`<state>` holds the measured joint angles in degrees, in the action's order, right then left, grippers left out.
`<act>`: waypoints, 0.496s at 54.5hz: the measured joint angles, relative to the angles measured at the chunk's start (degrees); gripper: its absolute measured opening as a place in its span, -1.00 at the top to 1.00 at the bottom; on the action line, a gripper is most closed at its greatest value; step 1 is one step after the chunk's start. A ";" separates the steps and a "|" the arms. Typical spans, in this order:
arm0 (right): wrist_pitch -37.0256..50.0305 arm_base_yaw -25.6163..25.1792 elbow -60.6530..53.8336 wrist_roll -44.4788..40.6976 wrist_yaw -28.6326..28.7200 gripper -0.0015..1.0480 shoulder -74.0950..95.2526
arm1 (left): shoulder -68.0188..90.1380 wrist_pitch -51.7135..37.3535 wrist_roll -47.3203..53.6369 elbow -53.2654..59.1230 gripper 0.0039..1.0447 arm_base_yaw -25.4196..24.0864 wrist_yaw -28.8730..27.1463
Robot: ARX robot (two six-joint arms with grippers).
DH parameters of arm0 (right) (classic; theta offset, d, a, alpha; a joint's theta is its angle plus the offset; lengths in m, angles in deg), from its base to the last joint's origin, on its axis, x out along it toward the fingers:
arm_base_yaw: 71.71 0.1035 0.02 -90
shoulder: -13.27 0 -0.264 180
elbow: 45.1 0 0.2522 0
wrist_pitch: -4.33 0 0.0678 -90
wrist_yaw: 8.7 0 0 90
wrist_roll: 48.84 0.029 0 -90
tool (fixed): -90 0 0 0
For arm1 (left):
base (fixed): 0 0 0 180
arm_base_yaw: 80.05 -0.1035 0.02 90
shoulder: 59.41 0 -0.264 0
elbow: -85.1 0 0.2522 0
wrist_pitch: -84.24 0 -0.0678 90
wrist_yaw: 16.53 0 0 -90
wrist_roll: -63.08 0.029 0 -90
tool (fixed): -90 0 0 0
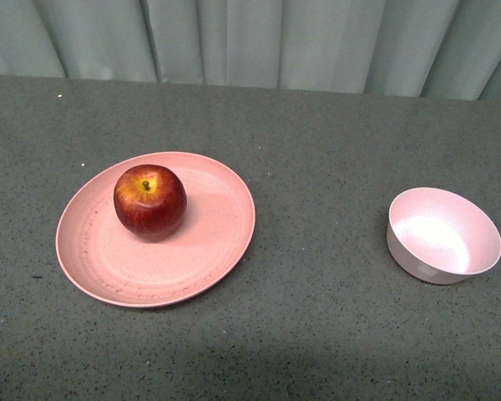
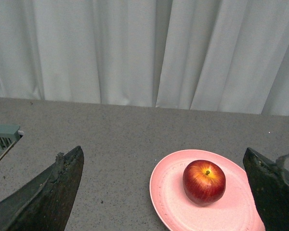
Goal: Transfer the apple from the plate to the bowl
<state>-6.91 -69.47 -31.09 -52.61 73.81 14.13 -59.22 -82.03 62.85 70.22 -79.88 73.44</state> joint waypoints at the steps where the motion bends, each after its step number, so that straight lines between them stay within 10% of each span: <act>1: 1.42 1.38 0.02 -1.70 -3.85 -0.82 0.63 | 0.00 0.00 0.00 0.00 -0.88 0.00 0.00; 6: 3.63 3.89 0.11 -6.84 -9.86 -0.82 5.33 | 0.00 0.00 0.00 0.00 -0.88 0.00 -0.02; 27: 24.68 2.10 12.35 -11.30 6.34 -0.82 57.18 | 0.00 0.00 0.00 0.00 -0.88 0.00 0.00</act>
<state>17.77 -67.38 -18.74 -63.91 80.15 71.31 -59.22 -82.03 62.85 70.22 -79.88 73.44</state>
